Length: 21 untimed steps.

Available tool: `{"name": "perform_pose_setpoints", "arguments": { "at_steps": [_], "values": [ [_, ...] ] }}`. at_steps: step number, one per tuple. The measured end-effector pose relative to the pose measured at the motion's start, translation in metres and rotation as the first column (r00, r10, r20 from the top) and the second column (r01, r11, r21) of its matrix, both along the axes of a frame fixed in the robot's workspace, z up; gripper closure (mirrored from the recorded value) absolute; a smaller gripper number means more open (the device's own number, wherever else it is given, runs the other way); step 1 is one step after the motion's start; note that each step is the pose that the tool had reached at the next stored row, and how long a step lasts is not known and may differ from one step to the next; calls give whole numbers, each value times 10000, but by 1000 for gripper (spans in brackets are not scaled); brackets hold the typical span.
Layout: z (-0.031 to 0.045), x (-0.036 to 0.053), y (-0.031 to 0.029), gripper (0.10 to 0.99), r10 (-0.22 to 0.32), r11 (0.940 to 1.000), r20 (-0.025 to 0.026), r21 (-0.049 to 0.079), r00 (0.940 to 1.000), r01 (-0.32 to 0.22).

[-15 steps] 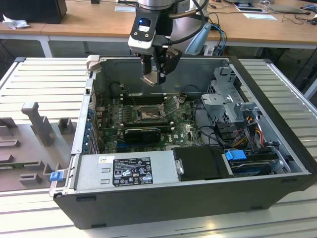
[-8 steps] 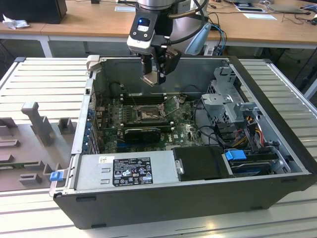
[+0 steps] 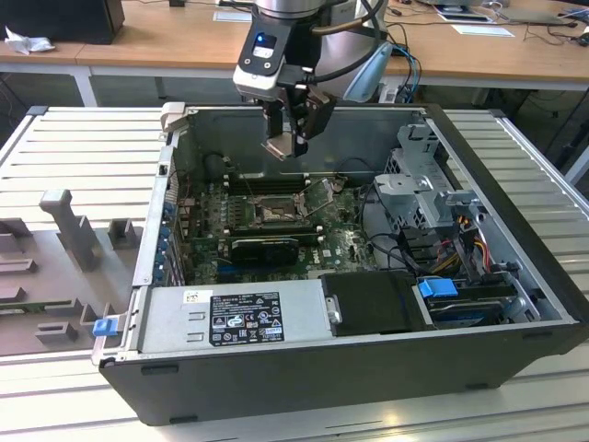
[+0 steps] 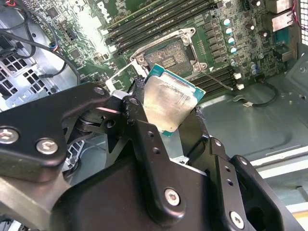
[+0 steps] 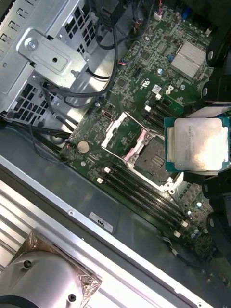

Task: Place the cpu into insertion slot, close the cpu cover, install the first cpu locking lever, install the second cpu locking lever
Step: 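Place the cpu into insertion slot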

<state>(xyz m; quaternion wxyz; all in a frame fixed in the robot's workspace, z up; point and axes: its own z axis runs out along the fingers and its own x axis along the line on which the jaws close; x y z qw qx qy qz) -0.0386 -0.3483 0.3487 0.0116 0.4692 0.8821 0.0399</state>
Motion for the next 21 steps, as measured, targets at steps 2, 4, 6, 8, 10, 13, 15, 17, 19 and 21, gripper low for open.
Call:
{"name": "perform_pose_setpoints", "arguments": {
  "at_steps": [2, 4, 6, 8, 10, 13, 15, 17, 19, 21],
  "values": [
    [0, 0, 0, 557, -99, 10000, 0, -1, 10000, 99],
    [0, 0, 0, 557, -177, 9998, 0, 0, 9998, 177],
    [0, 0, 0, 557, -247, 9997, 1, 0, 9997, 247],
    [0, 0, 0, 557, -308, 9995, 0, 0, 9995, 308],
    [0, 0, 0, 557, -406, 9992, 1, -1, 9992, 406],
    [0, 0, 0, 557, -511, 9987, 0, 0, 9987, 511],
    [0, 0, 0, 557, -566, 9984, 0, 0, 9984, 566],
    [0, 0, 0, 557, -649, 9979, 0, -1, 9979, 649],
    [-1, 0, 0, 557, -708, 9975, 0, 0, 9975, 708],
    [-1, 0, 0, 557, -762, 9971, 0, 0, 9971, 762]
  ]
}}
